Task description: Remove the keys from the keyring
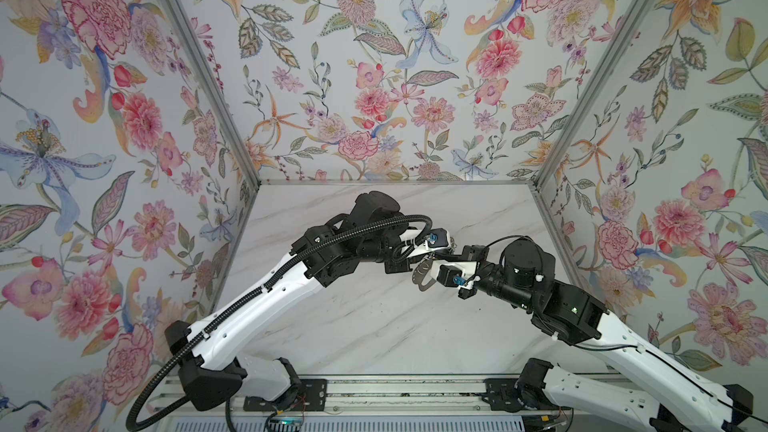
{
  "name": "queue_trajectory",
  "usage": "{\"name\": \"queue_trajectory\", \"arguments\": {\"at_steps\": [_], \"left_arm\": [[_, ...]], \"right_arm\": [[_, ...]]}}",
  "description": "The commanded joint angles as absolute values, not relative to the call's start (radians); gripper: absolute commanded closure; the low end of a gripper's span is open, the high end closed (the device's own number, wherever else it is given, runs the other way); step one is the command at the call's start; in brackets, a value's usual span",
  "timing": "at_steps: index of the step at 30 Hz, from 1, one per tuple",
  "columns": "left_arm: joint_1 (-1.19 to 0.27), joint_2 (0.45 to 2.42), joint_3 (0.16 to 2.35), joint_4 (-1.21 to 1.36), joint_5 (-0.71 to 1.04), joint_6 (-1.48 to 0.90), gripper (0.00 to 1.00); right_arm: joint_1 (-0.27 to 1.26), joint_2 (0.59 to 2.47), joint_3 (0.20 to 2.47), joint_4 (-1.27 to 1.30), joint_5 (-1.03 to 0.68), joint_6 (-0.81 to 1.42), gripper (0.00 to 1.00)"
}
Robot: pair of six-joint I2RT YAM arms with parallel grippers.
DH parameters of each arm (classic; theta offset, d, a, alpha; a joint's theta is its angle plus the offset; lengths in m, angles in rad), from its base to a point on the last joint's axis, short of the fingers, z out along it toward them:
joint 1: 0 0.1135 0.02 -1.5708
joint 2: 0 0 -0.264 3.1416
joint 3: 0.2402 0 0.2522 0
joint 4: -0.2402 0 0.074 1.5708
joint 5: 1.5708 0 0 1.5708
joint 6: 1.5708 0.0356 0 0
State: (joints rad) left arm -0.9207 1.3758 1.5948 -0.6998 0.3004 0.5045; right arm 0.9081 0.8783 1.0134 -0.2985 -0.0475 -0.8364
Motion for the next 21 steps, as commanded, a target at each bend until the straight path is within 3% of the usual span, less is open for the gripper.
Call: {"name": "queue_trajectory", "arguments": {"at_steps": [1, 10, 16, 21], "left_arm": [[-0.935, 1.353, 1.574, -0.693, 0.385, 0.474, 0.69], [-0.923, 1.265, 1.509, -0.657, 0.383, 0.441, 0.54], [-0.918, 1.191, 1.430, -0.591, 0.378, 0.395, 0.48], [-0.911, 1.196, 1.399, -0.573, 0.261, 0.377, 0.47]], "right_arm": [[0.894, 0.871, 1.008, -0.143, -0.056, -0.804, 1.00], [0.858, 0.844, 0.984, -0.121, -0.054, -0.784, 1.00], [0.851, 0.853, 0.985, -0.113, -0.063, -0.768, 1.00], [0.851, 0.860, 0.987, -0.103, -0.068, -0.770, 1.00]]}}
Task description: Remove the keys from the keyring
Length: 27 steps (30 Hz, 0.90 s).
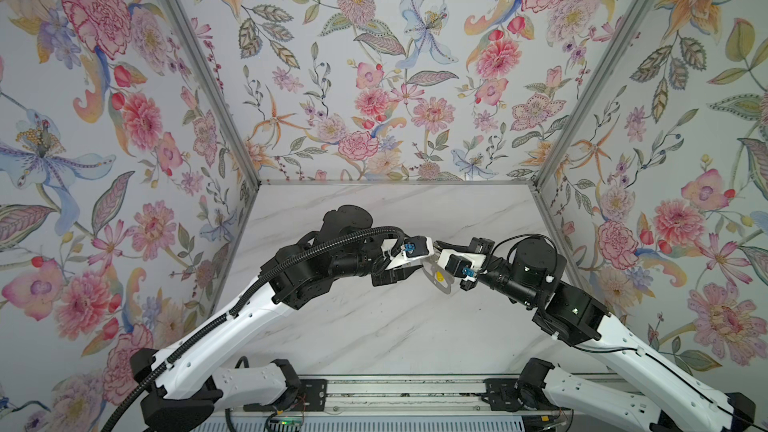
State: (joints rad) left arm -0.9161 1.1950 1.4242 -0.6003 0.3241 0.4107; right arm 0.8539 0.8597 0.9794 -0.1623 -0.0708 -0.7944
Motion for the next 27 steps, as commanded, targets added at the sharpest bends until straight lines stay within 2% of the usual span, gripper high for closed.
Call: {"name": "queue_trajectory", "arguments": {"at_steps": [1, 6, 13, 18, 24, 27], "left_arm": [[-0.904, 1.191, 1.395, -0.558, 0.243, 0.369, 0.47], [-0.882, 1.140, 1.303, -0.385, 0.226, 0.293, 0.47], [-0.883, 1.079, 1.153, -0.119, 0.327, 0.165, 0.49], [-0.884, 1.051, 1.047, 0.048, 0.417, 0.109, 0.57], [-0.885, 1.091, 1.045, 0.065, 0.435, 0.106, 0.66], [-0.885, 1.103, 1.047, 0.077, 0.438, 0.107, 0.75]], "right_arm": [[0.851, 0.862, 0.989, -0.101, -0.073, -0.770, 1.00], [0.854, 0.855, 0.984, -0.073, -0.090, -0.773, 1.00], [0.854, 0.855, 0.962, -0.023, -0.106, -0.766, 1.00], [0.853, 0.854, 0.942, 0.013, -0.111, -0.757, 1.00], [0.853, 0.845, 0.939, 0.029, -0.142, -0.744, 1.00], [0.853, 0.842, 0.934, 0.036, -0.150, -0.741, 1.00]]}}
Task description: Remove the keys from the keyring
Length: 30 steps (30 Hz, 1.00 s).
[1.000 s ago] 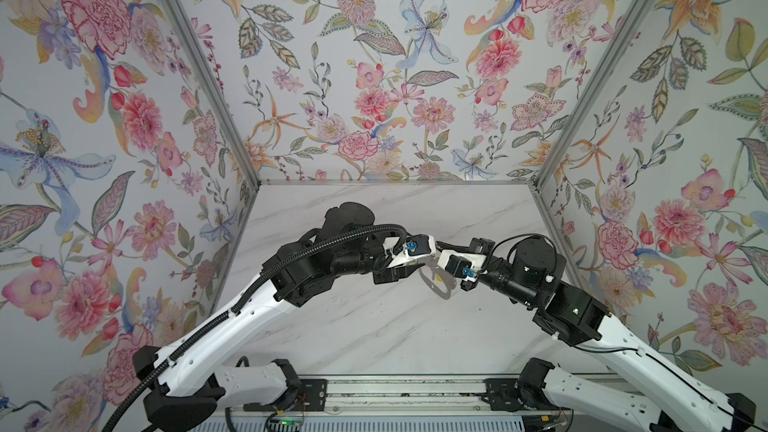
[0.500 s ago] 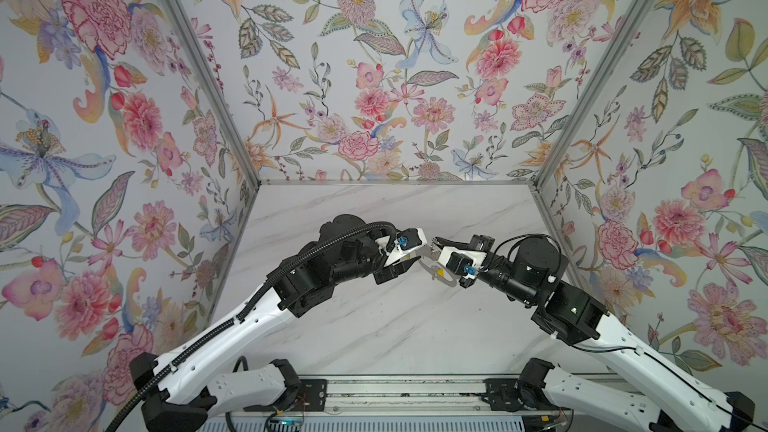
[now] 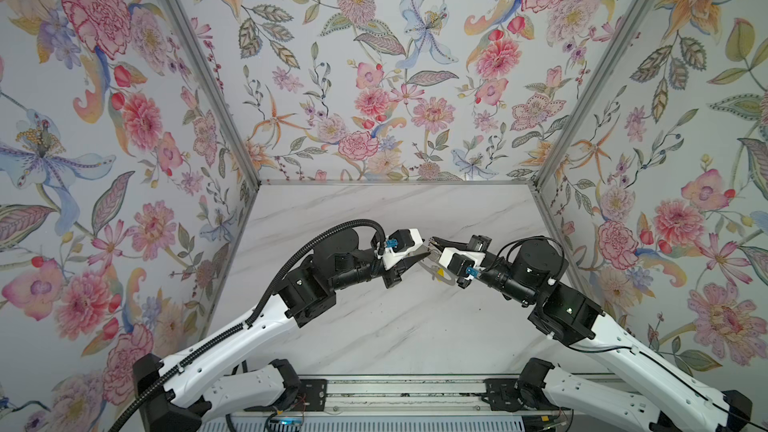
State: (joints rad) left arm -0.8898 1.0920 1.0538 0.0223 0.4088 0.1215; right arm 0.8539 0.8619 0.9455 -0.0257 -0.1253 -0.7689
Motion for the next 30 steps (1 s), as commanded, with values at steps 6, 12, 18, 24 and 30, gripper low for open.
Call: {"name": "queue_trajectory", "arguments": {"at_steps": [6, 12, 18, 24, 30], "left_arm": [[-0.885, 1.115, 1.051, 0.059, 0.436, 0.110, 0.83], [-0.885, 1.110, 1.042, 0.043, 0.438, 0.104, 0.83], [-0.885, 1.106, 1.040, 0.029, 0.440, 0.103, 0.83], [-0.885, 1.119, 1.075, -0.011, 0.431, 0.103, 0.96], [-0.884, 1.142, 1.137, -0.084, 0.415, 0.097, 1.00]], "right_arm": [[0.853, 0.836, 0.928, 0.052, -0.148, -0.738, 1.00], [0.853, 0.833, 0.922, 0.069, -0.146, -0.738, 1.00], [0.853, 0.829, 0.920, 0.074, -0.143, -0.736, 1.00], [0.853, 0.834, 0.926, 0.065, -0.148, -0.739, 1.00], [0.861, 0.841, 0.933, 0.047, -0.143, -0.759, 1.00]]}}
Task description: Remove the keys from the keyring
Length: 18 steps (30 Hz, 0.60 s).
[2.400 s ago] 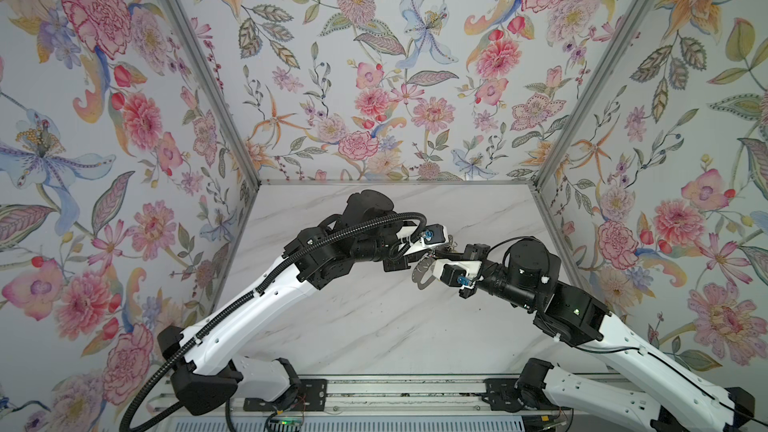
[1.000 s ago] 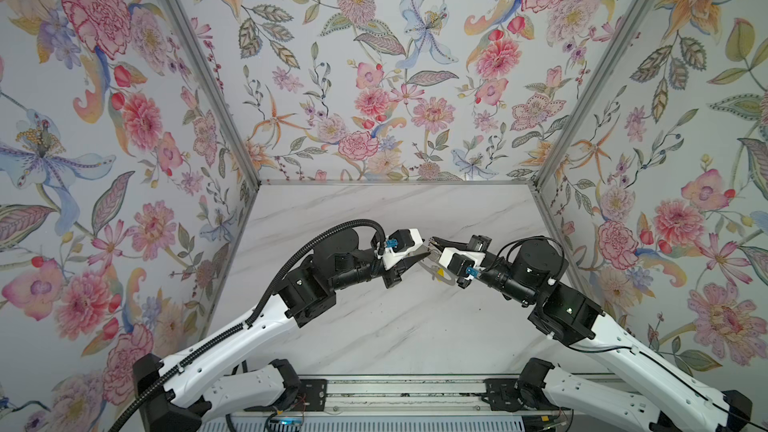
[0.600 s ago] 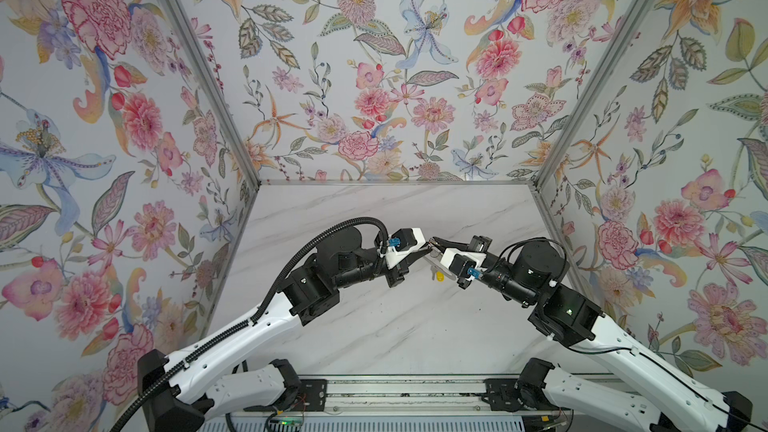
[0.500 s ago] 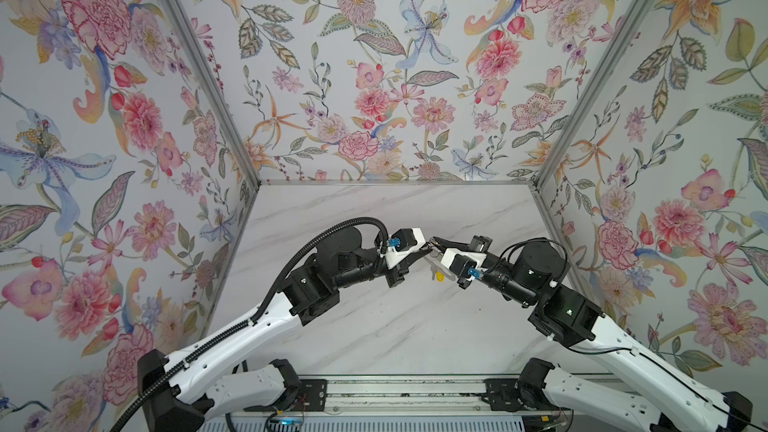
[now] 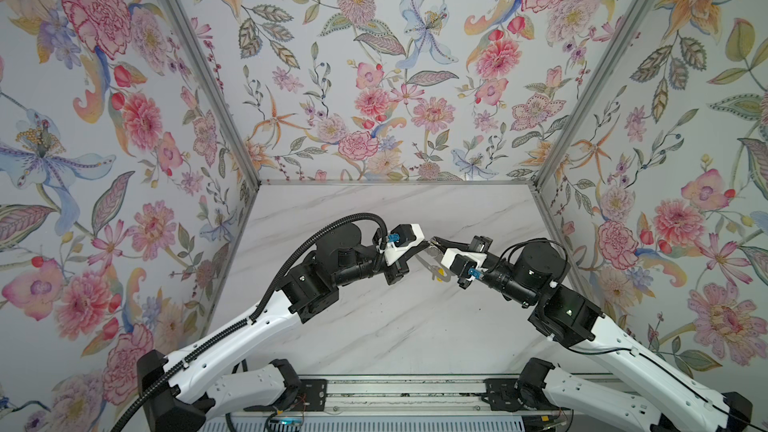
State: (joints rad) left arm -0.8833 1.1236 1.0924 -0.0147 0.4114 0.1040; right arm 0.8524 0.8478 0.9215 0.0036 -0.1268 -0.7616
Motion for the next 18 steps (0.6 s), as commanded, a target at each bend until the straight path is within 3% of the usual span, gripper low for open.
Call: {"name": "queue_trajectory", "arguments": {"at_steps": [1, 18], "left_arm": [[-0.885, 1.147, 1.150, -0.098, 0.418, 0.098, 1.00], [-0.882, 1.316, 1.534, -0.547, 0.487, 0.220, 1.00]], "right_arm": [[0.866, 0.844, 0.936, 0.044, -0.134, -0.767, 1.00], [1.088, 0.974, 1.046, -0.139, 0.166, -0.958, 1.00]]}}
